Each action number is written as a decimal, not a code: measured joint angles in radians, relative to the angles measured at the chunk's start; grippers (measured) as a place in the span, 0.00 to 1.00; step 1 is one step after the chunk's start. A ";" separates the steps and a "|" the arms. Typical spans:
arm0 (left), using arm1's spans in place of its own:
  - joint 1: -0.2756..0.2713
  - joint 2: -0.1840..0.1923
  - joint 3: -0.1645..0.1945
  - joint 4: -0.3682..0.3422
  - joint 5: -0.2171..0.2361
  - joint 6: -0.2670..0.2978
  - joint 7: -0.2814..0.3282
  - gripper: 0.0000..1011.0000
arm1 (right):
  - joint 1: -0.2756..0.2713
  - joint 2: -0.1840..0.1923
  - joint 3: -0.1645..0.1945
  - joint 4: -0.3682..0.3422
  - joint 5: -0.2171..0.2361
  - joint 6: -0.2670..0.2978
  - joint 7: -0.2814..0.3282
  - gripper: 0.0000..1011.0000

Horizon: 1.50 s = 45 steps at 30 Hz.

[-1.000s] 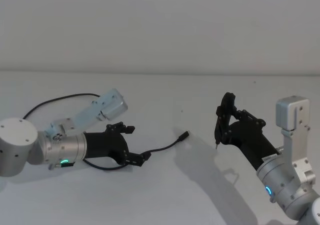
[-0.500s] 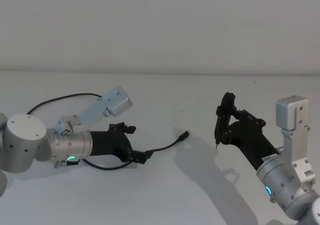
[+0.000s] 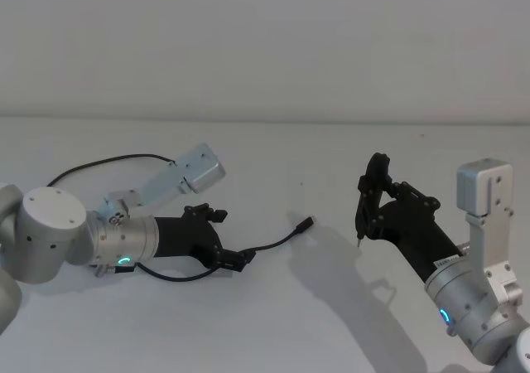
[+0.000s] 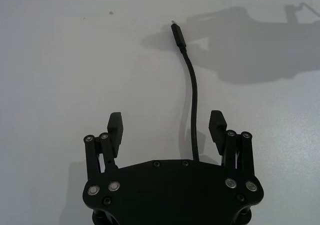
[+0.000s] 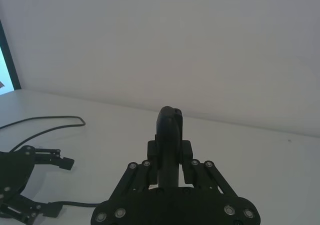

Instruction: Pick up the data cable with the one hand.

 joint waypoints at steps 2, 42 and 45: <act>-0.001 -0.002 0.001 0.003 0.004 0.000 0.001 0.99 | 0.000 0.000 0.000 0.000 0.000 0.000 0.000 0.27; 0.001 -0.011 -0.002 0.010 0.024 0.006 -0.002 0.68 | 0.000 0.000 0.000 0.000 0.000 0.000 0.000 0.27; 0.001 -0.011 -0.002 0.010 0.024 0.006 -0.003 0.60 | 0.000 0.000 0.000 0.000 0.000 0.000 0.000 0.27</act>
